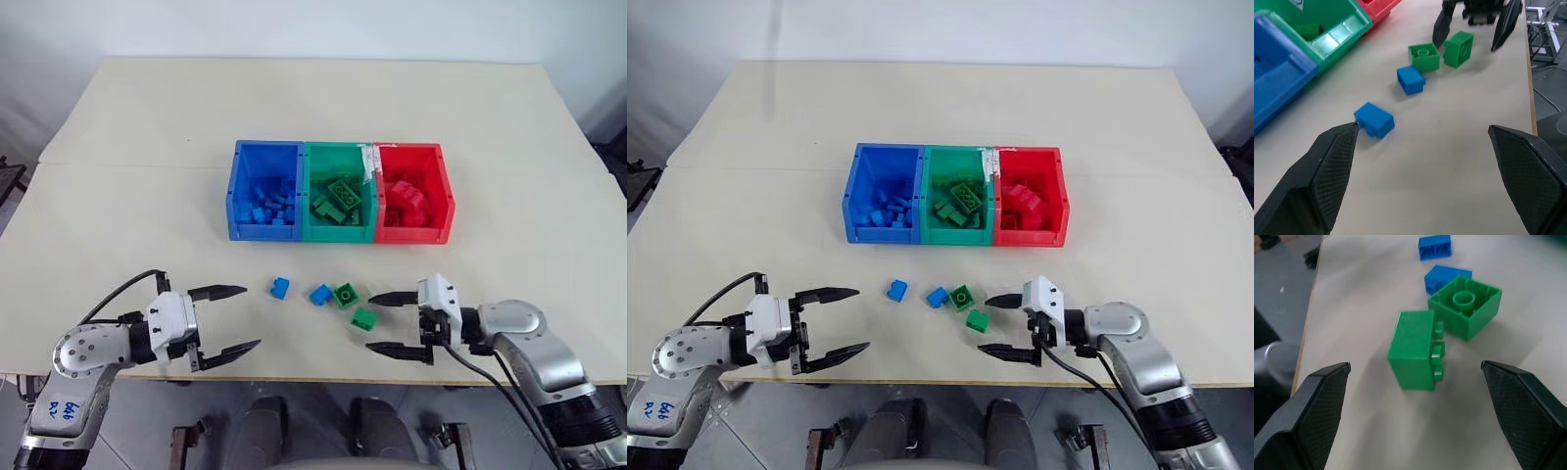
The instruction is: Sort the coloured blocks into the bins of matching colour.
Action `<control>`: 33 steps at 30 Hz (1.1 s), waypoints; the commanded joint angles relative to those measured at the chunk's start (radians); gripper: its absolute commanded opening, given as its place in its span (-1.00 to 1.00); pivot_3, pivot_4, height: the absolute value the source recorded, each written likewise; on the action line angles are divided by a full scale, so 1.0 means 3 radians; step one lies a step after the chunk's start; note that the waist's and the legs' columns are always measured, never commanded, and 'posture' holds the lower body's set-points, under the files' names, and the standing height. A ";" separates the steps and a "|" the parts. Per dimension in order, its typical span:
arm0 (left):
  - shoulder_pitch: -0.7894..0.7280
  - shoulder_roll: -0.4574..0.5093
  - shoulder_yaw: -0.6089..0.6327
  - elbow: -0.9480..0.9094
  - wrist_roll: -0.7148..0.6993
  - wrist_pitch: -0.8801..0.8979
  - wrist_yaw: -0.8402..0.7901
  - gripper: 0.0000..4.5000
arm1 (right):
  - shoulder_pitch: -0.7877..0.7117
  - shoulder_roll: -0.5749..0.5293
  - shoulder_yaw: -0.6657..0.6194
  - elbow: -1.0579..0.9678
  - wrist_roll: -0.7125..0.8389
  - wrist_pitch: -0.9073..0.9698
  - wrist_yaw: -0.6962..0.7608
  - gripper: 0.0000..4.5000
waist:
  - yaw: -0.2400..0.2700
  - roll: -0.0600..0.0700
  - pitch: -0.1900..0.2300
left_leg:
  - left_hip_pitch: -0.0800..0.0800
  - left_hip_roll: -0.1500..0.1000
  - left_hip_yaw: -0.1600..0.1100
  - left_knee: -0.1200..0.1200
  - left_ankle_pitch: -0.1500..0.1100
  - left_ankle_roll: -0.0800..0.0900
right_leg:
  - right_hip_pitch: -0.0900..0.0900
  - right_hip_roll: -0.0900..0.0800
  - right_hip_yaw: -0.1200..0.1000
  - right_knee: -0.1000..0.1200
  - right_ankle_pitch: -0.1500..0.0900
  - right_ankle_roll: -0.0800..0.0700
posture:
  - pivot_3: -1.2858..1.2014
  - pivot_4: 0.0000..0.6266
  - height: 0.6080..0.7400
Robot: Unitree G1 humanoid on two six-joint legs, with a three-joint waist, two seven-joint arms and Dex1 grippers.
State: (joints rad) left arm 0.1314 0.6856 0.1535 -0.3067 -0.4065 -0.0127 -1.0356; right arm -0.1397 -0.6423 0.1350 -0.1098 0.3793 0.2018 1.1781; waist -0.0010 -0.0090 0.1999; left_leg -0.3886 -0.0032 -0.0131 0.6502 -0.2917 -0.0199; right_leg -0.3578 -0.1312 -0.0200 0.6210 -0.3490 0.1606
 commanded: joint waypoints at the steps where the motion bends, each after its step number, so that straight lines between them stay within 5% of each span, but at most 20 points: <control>1: 0.0022 -0.0001 0.0050 -0.0112 -0.0075 0.0023 0.0045 1.00 | 0.0002 0.0110 0.0044 0.0050 -0.0062 -0.0079 -0.0078 0.59 | -0.0010 0.0000 0.0000 | 0.0000 0.0000 0.0000 -0.0001 0.0000 -0.0001 | 0.0000 0.0000 0.0000 0.0000 0.0000 0.0000 | 0.03 -0.52 1.00; 9: -0.0011 -0.0005 0.0042 -0.0085 -0.0065 0.0027 0.0065 1.00 | 0.0034 0.0155 0.0007 0.0041 -0.0007 -0.0027 -0.0121 -0.62 | -0.0006 0.0000 0.0000 | 0.0001 0.0000 0.0001 -0.0001 0.0000 -0.0001 | 0.0000 0.0000 0.0001 0.0000 0.0000 0.0000 | 0.03 -0.52 1.00; 14: 0.0035 -0.0015 0.0082 -0.0094 -0.0062 0.0019 0.0105 1.00 | -0.0027 0.0026 -0.0365 -0.0194 0.0527 0.0284 0.0023 -0.62 | 0.0000 0.0001 0.0001 | 0.0000 0.0001 0.0001 0.0000 0.0000 0.0000 | 0.0000 -0.0002 0.0001 0.0001 0.0000 0.0000 | 0.03 -0.52 1.00; 18: 0.0095 -0.0056 0.0147 -0.0104 -0.0056 0.0028 0.0215 1.00 | -0.0623 0.0200 -0.0636 -0.0169 0.0985 0.0848 -0.0394 -0.62 | -0.0039 0.0001 0.0001 | 0.0002 0.0006 0.0006 0.0001 0.0000 0.0000 | -0.0001 0.0000 0.0004 0.0001 0.0002 -0.0003 | 0.03 -0.52 1.00; 28: 0.0224 -0.0154 0.0281 -0.0126 -0.0057 0.0050 0.0422 1.00 | -0.2361 0.0985 -0.0274 0.1569 -0.0133 0.0138 -0.1185 -0.62 | -0.0085 0.0001 0.0000 | -0.0012 0.0007 0.0005 -0.0006 0.0003 -0.0006 | -0.0030 0.0003 0.0001 0.0026 0.0006 -0.0013 | 0.03 -0.52 1.00; 33: 0.0283 -0.0169 0.0305 -0.0186 -0.0045 0.0044 0.0483 1.00 | -0.2538 0.1051 -0.0266 0.1854 -0.0282 -0.0093 -0.1115 0.15 | -0.0089 0.0001 0.0000 | -0.0054 -0.0002 0.0003 0.0006 0.0003 0.0000 | -0.0065 -0.0005 -0.0008 0.0034 0.0010 -0.0017 | 0.03 -0.52 1.00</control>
State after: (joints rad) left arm 0.2036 0.6408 0.2242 -0.3190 -0.4095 0.0107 -0.8999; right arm -0.8888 -0.3273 0.0711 0.4652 0.2899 0.1988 0.8233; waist -0.0277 -0.0088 0.1999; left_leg -0.4047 -0.0039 -0.0121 0.6515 -0.2909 -0.0197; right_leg -0.3771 -0.1327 -0.0229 0.6308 -0.3461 0.1556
